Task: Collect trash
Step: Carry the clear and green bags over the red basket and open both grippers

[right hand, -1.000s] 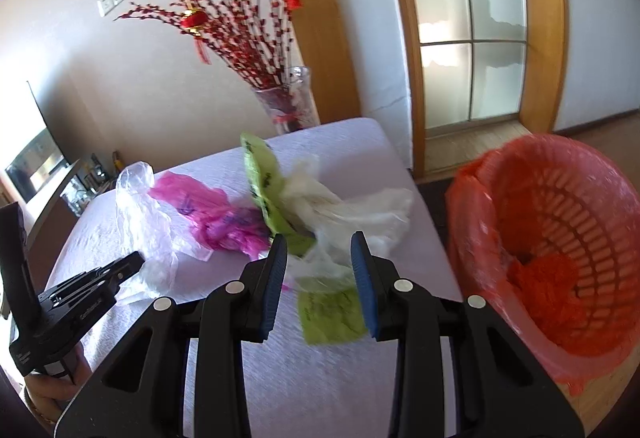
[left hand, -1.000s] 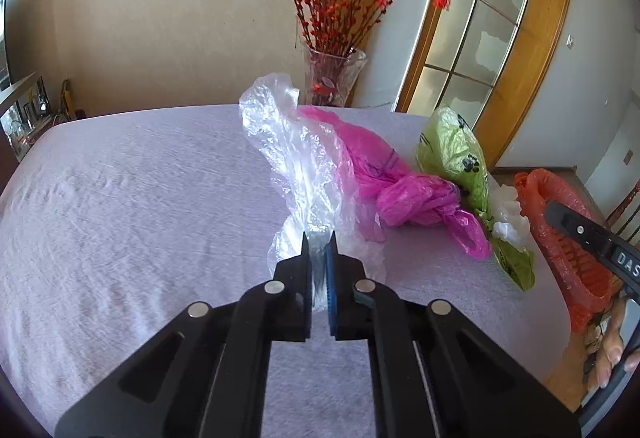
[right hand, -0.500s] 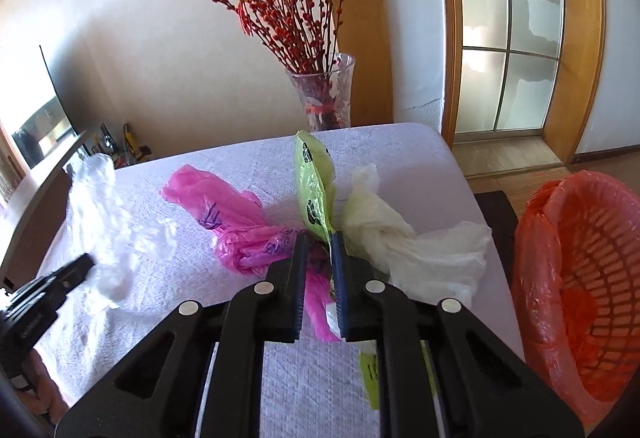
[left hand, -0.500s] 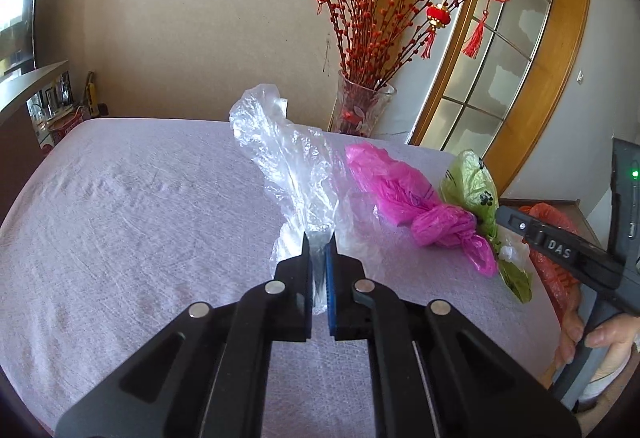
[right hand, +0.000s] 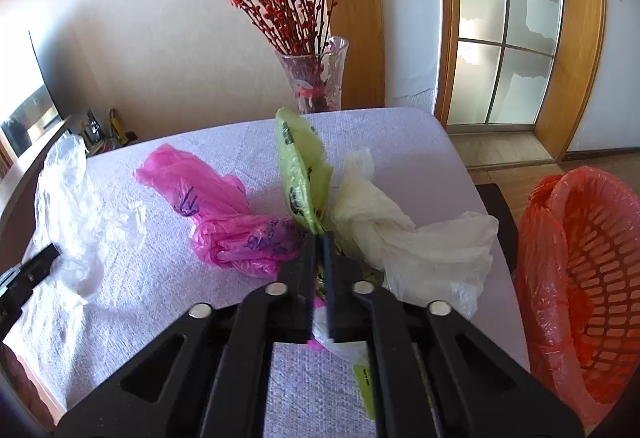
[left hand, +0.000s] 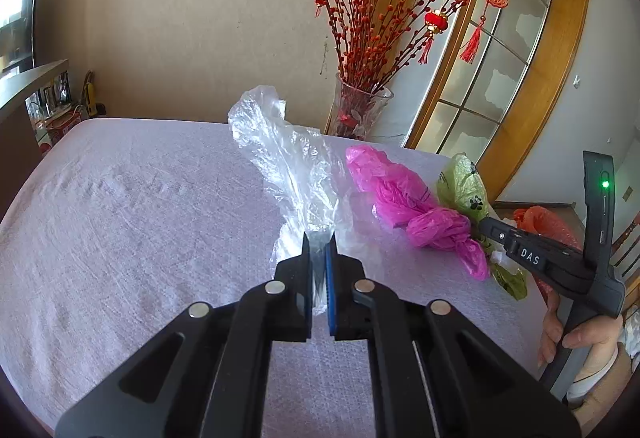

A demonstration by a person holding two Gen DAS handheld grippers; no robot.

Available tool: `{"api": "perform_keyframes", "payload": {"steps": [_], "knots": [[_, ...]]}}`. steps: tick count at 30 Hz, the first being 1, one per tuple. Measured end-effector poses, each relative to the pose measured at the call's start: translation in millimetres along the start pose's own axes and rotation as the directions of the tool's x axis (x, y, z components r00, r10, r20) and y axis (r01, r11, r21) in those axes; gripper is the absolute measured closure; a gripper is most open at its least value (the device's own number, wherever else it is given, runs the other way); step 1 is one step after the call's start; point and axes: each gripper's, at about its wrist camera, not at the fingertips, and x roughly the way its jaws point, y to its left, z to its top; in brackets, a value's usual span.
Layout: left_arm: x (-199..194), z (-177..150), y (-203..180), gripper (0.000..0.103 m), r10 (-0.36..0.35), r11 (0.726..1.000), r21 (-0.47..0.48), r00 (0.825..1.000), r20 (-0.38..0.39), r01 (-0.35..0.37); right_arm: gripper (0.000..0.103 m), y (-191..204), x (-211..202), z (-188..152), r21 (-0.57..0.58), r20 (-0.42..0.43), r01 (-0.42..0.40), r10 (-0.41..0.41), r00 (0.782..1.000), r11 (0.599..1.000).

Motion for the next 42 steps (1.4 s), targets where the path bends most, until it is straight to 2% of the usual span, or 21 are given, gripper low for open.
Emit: {"api": "perform_keyframes", "payload": {"steps": [10,17,23,32,37,42], "knots": [[-16,5,-17,0.096,-0.033,0.999,0.039,0.999,0.041,0.031,0.101,2,-48,4,0.029,0.107,-0.101,0.097,0.99,0.994],[-27,10,-32,0.096,-0.062,0.996,0.068,0.996,0.063,0.058,0.101,6,-81,2,0.045,0.175,-0.183,0.172,0.969,0.982],[-36,15,-51,0.096,-0.097,0.991,0.104,0.992,0.081,0.088,0.101,-4,-104,-1,0.079,0.228,-0.224,0.201,0.953,0.971],[-36,19,-90,0.096,-0.173,0.973,0.165,0.982,0.08,0.158,0.101,-29,-124,-10,0.137,0.283,-0.194,0.149,0.947,0.971],[-30,21,-122,0.096,-0.232,0.955,0.207,0.97,0.067,0.214,0.101,-55,-138,-14,0.174,0.317,-0.135,0.074,0.945,0.975],[-20,20,-164,0.096,-0.306,0.923,0.256,0.951,0.037,0.287,0.101,-88,-157,-21,0.227,0.35,-0.045,-0.038,0.936,0.973]]}}
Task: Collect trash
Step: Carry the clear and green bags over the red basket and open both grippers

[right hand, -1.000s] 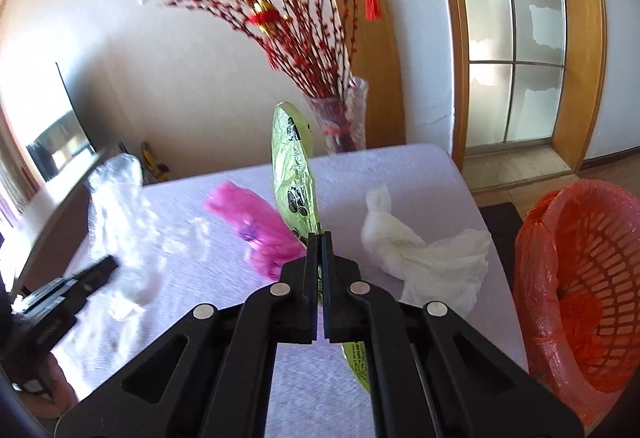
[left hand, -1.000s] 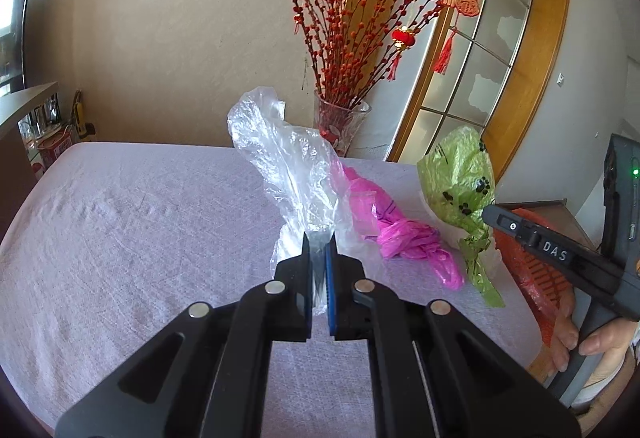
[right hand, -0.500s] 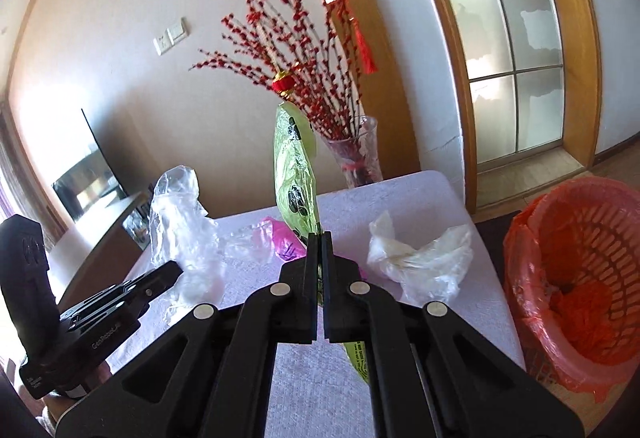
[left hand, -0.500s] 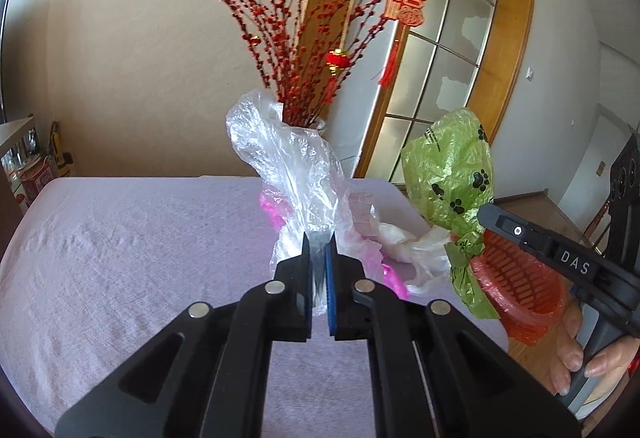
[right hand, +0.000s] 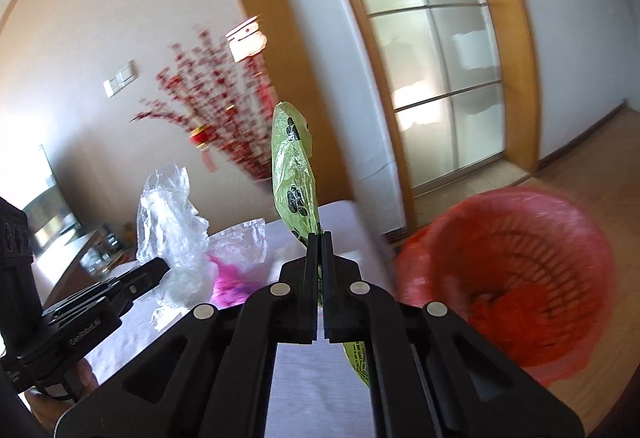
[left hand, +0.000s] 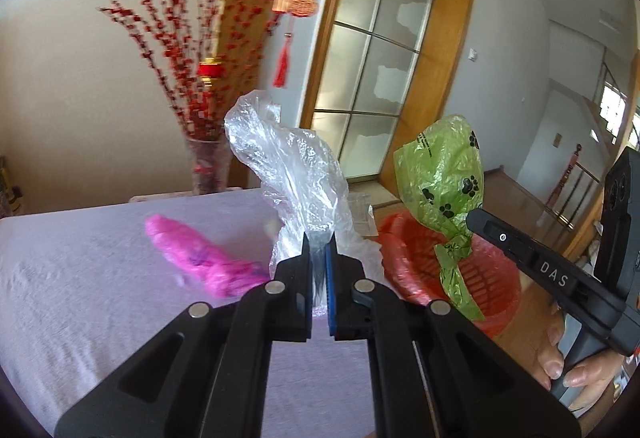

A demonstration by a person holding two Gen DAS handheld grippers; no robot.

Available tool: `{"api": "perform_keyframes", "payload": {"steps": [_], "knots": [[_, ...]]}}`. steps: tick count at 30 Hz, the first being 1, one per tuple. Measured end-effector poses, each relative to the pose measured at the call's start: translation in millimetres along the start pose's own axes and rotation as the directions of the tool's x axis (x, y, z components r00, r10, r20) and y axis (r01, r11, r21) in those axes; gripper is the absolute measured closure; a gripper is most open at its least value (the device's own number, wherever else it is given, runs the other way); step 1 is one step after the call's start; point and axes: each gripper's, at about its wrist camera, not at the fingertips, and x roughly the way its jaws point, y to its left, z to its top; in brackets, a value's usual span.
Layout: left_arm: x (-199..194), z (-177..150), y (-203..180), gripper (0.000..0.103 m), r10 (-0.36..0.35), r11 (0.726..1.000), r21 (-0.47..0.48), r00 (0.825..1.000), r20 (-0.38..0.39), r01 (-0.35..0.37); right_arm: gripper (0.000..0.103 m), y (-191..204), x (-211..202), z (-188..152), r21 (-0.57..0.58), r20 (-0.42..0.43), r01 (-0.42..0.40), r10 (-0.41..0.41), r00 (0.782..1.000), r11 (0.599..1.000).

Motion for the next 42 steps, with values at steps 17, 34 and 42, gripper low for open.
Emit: {"api": "perform_keyframes", "payload": {"steps": [17,34,42], "knots": [[76,0,-106,0.096,-0.229,0.967,0.09,0.969,-0.09,0.237,0.101,-108,-37,4,0.169,0.062,0.221,-0.234,0.97,0.96],[138,-12,-140,0.096,-0.331,0.934,0.08,0.928,-0.172,0.349,0.101,-163,-21,13,0.285,0.048,0.245,-0.269,0.962,0.927],[168,-25,-138,0.064,-0.318,0.941,0.046,0.921,-0.224,0.336,0.07,-192,-8,13,0.369,0.025,0.23,-0.257,0.966,0.9]]}}
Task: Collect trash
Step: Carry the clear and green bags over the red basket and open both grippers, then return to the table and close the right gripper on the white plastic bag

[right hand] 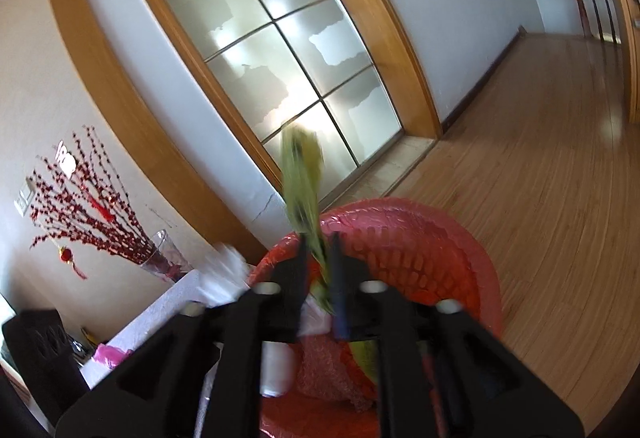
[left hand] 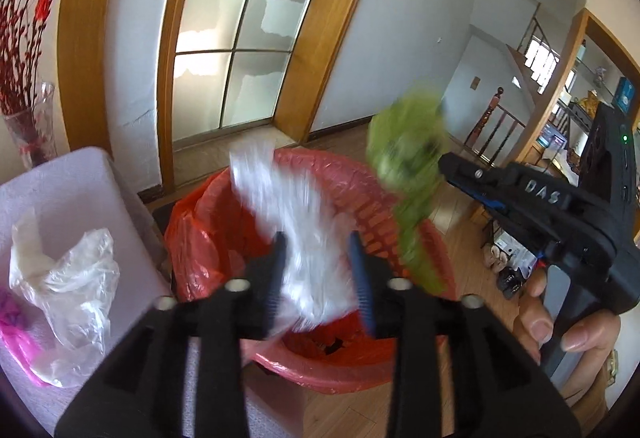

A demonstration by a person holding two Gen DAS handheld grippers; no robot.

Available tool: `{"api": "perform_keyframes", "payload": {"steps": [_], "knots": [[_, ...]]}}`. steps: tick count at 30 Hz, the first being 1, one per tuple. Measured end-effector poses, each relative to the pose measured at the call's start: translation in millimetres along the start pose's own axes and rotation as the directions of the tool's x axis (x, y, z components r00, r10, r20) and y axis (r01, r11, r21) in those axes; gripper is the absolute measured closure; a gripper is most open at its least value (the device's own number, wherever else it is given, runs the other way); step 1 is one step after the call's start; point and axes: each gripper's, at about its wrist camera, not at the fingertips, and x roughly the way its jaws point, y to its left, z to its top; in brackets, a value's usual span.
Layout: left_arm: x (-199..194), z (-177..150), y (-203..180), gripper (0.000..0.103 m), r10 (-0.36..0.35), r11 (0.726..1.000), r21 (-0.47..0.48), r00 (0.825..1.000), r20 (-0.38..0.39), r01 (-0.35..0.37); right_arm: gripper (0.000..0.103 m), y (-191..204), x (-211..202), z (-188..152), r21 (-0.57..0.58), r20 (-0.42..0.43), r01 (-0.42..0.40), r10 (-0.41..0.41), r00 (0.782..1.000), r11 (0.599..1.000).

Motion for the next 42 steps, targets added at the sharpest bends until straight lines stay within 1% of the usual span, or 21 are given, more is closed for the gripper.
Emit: {"api": "perform_keyframes", "payload": {"steps": [1,2,5,8,10,12,15,17,19,20,23,28,31,34,37,39,41,42], "knots": [[0,-1,2,0.063,0.002,1.0,-0.005,1.0,-0.002,-0.002,0.062,0,-1,-2,0.004,0.002,0.003,-0.003,1.0,1.0],[-1,-3,5,0.059,0.006,1.0,-0.01,1.0,-0.003,-0.006,0.06,-1,-3,-4,0.001,0.006,0.009,-0.009,1.0,1.0],[-9,-6,12,0.051,0.038,0.999,-0.015,0.999,0.008,-0.037,0.06,2,-8,-11,-0.037,0.006,0.043,-0.043,0.999,0.998],[-25,-12,19,0.044,0.094,0.995,-0.017,0.995,0.03,-0.094,0.06,10,-12,-18,-0.085,0.001,0.067,-0.067,0.998,0.994],[-39,-17,23,0.041,0.136,0.991,-0.016,0.99,0.045,-0.135,0.06,16,-14,-23,-0.117,-0.001,0.076,-0.076,0.997,0.99],[-54,-24,27,0.038,0.192,0.981,-0.015,0.98,0.057,-0.191,0.06,24,-15,-26,-0.147,-0.008,0.071,-0.073,0.997,0.987],[-78,-35,39,0.034,0.271,0.962,-0.024,0.96,0.075,-0.27,0.06,40,-15,-34,-0.208,-0.02,0.055,-0.061,0.998,0.977],[-95,-40,49,0.032,0.325,0.946,-0.042,0.941,0.089,-0.323,0.06,53,-14,-40,-0.245,-0.033,0.038,-0.047,0.998,0.969],[-115,-46,61,0.031,0.39,0.921,-0.068,0.915,0.107,-0.385,0.06,65,-12,-45,-0.278,-0.049,0.015,-0.029,0.998,0.961],[-123,-48,67,0.029,0.413,0.91,-0.082,0.904,0.113,-0.405,0.06,71,-11,-49,-0.29,-0.06,0.0,-0.018,0.998,0.957],[-151,-54,87,0.028,0.489,0.87,-0.134,0.863,0.125,-0.474,0.06,94,-3,-62,-0.333,-0.102,-0.048,0.015,0.995,0.942],[-193,-65,116,0.027,0.578,0.808,-0.224,0.807,0.124,-0.544,0.06,137,15,-86,-0.397,-0.185,-0.135,0.064,0.981,0.908],[-210,-71,130,0.027,0.606,0.783,-0.266,0.786,0.122,-0.562,0.06,165,27,-100,-0.443,-0.233,-0.19,0.092,0.968,0.876],[-224,-77,144,0.027,0.632,0.756,-0.305,0.766,0.113,-0.579,0.06,185,37,-112,-0.467,-0.275,-0.234,0.112,0.955,0.853],[-236,-82,154,0.027,0.645,0.741,-0.335,0.756,0.112,-0.583,0.06,202,48,-123,-0.489,-0.308,-0.26,0.114,0.944,0.832],[-241,-83,159,0.027,0.649,0.735,-0.348,0.752,0.112,-0.582,0.06,211,58,-130,-0.503,-0.33,-0.27,0.106,0.938,0.821],[-244,-82,165,0.027,0.649,0.732,-0.36,0.753,0.111,-0.579,0.057,218,65,-135,-0.515,-0.345,-0.273,0.095,0.934,0.812],[-245,-82,166,0.027,0.648,0.731,-0.365,0.753,0.11,-0.576,0.051,220,69,-137,-0.522,-0.351,-0.273,0.089,0.932,0.808]]}}
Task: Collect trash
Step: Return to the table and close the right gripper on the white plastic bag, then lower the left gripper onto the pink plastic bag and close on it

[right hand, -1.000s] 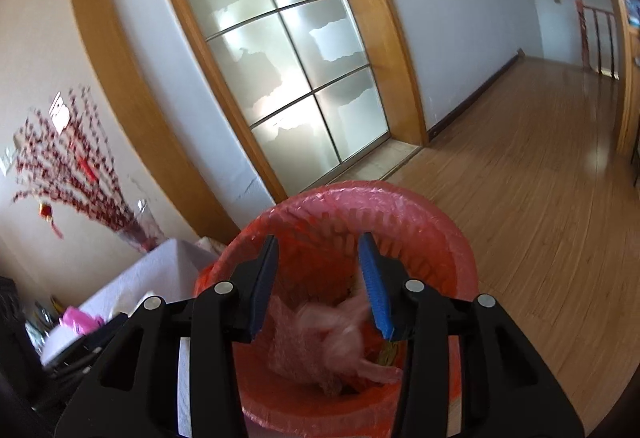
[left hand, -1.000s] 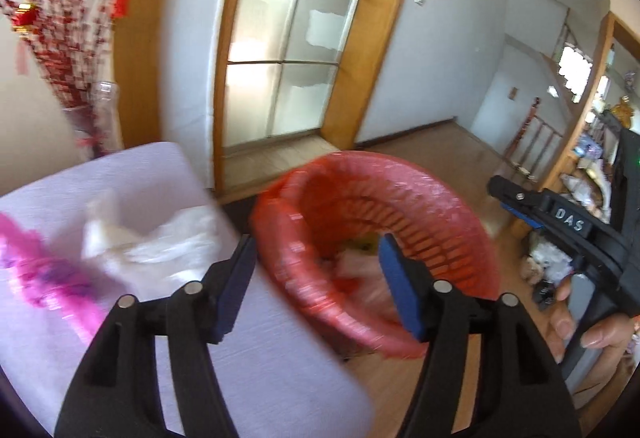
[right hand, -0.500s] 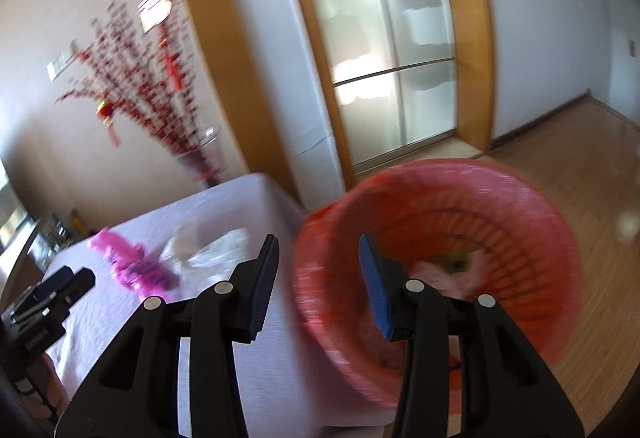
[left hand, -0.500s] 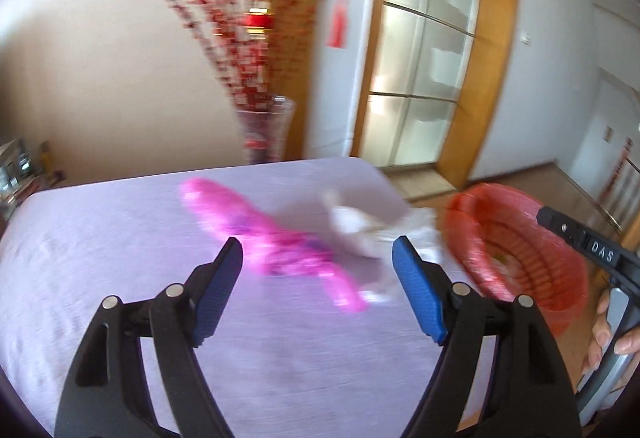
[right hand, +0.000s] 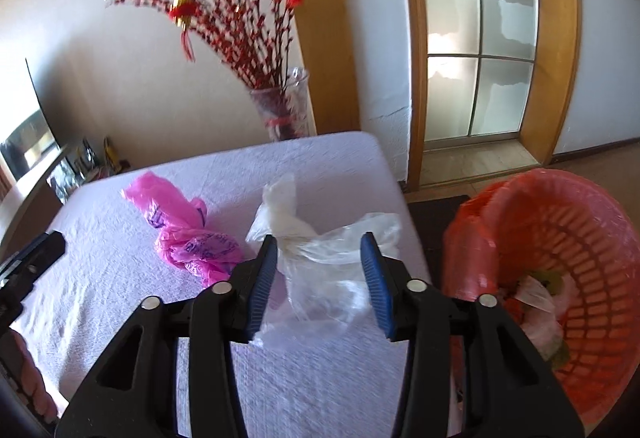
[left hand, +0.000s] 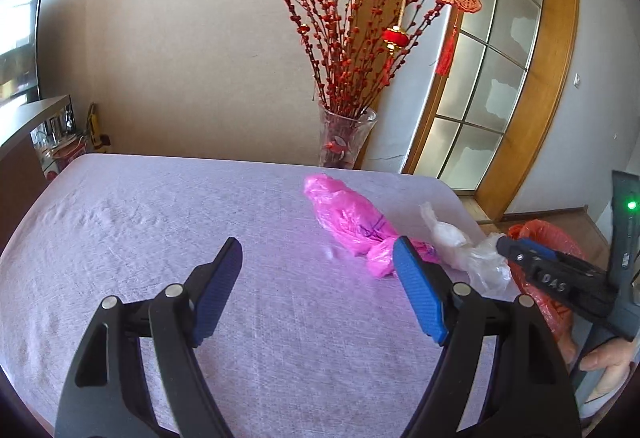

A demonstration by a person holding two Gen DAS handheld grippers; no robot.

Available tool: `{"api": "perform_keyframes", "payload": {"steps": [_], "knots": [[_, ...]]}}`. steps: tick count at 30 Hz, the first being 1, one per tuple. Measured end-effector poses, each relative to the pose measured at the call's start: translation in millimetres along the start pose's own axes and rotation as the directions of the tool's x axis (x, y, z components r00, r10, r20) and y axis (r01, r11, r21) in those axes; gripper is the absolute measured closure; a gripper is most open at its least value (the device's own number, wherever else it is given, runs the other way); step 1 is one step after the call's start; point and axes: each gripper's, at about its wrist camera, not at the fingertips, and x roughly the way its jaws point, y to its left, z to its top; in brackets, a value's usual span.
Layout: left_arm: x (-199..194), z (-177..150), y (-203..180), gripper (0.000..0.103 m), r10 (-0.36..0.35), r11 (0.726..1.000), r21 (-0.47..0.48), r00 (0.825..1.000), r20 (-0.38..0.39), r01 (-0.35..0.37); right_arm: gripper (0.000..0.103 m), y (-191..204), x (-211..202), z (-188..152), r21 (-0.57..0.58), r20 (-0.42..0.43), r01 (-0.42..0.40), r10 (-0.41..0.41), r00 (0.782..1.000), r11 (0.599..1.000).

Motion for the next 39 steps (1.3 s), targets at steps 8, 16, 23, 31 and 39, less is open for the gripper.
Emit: {"api": "perform_keyframes", "payload": {"steps": [8,16,23,31,39], "knots": [[8,-2,6,0.027,-0.005,1.0,-0.021,1.0,-0.021,0.004,0.035,16,42,3,-0.084,-0.09,0.03,-0.038,0.995,0.996],[20,-7,-2,0.027,-0.024,1.0,-0.012,0.998,-0.058,0.024,0.067,4,56,-7,-0.054,-0.156,0.037,-0.045,0.987,0.998],[36,-5,-23,0.027,-0.057,0.998,0.02,0.994,-0.098,0.059,0.091,-13,41,-14,0.02,-0.136,0.016,-0.013,0.991,1.0],[70,2,-61,0.022,-0.082,0.994,0.056,0.983,-0.166,0.093,0.092,-29,14,-23,0.086,-0.088,0.008,-0.001,0.996,0.996],[120,8,-76,0.023,-0.013,0.999,0.029,0.962,-0.271,0.022,0.092,-36,4,-28,0.096,-0.081,0.006,0.001,0.997,0.995]]}}
